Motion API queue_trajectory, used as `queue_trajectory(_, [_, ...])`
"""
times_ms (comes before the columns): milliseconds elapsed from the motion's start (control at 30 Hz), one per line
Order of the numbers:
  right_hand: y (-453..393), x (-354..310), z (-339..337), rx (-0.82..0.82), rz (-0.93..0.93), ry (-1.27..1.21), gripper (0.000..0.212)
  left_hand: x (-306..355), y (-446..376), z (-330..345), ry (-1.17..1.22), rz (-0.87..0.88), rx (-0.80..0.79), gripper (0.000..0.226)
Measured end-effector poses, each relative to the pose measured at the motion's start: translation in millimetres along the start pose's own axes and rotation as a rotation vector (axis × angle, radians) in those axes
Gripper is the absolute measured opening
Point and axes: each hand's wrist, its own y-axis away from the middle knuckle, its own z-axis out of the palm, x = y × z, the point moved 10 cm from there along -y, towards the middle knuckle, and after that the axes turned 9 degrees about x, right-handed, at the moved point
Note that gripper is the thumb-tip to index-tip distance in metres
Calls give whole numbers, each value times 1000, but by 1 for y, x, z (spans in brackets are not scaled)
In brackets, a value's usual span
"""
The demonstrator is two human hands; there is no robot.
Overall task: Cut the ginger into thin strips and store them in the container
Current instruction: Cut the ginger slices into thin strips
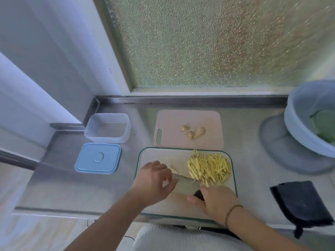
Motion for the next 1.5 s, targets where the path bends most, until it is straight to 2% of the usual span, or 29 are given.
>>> queue_trajectory(67, [1,-2,0,-51,-29,87,115,-11,1,39,-146,-108,-315,37])
queue_trajectory(100, [3,-4,-1,-68,-37,112,116,-18,5,52,-201,-163,-414,37])
queue_trajectory(200, [9,-8,-3,-68,-65,158,114,-25,2,67,-216,-269,-482,43])
queue_trajectory(300, [15,-10,-5,-48,-103,191,96,-23,0,85,-215,-304,-538,45])
queue_trajectory(367, [17,-8,-8,-49,-104,226,78,-25,-2,92,-227,-311,-534,45])
queue_trajectory(433, [19,-8,-11,-31,-111,254,72,-28,-6,91,-246,-309,-477,39])
queue_trajectory(500, [18,-7,-8,-31,-121,276,71,-33,-9,88,-221,-332,-395,35])
queue_trajectory(600, [15,-6,-8,-34,-145,305,73,-24,-11,86,-36,-297,-303,43])
queue_trajectory(700, [13,-5,-13,-30,-145,318,75,-7,-11,95,-16,-179,-340,60])
queue_trajectory(767, [12,-3,-16,-27,-131,312,77,-6,-14,101,-65,-158,-363,63])
queue_trajectory(900, [11,4,-18,-41,-108,314,75,-22,-21,99,-127,-136,-267,43])
queue_trajectory(1000, [10,10,-18,-53,-101,298,74,-46,-22,83,-76,-200,-161,20])
queue_trajectory(1033, [9,13,-18,-49,-96,291,75,-55,-21,76,-30,-248,-161,15])
queue_trajectory(1100, [9,19,-17,-41,-81,279,77,-67,-14,71,62,-334,-266,18])
queue_trajectory(1167, [9,22,-15,-53,-85,284,78,-67,-6,71,62,-310,-382,39])
queue_trajectory(1267, [8,20,-16,-62,-104,303,80,-63,-3,70,20,-285,-416,66])
queue_trajectory(1400, [5,22,-7,-79,-116,354,89,-60,-11,76,-50,-289,-379,58])
queue_trajectory(1500, [6,20,-5,-66,-129,342,103,-58,-16,80,-112,-308,-344,36])
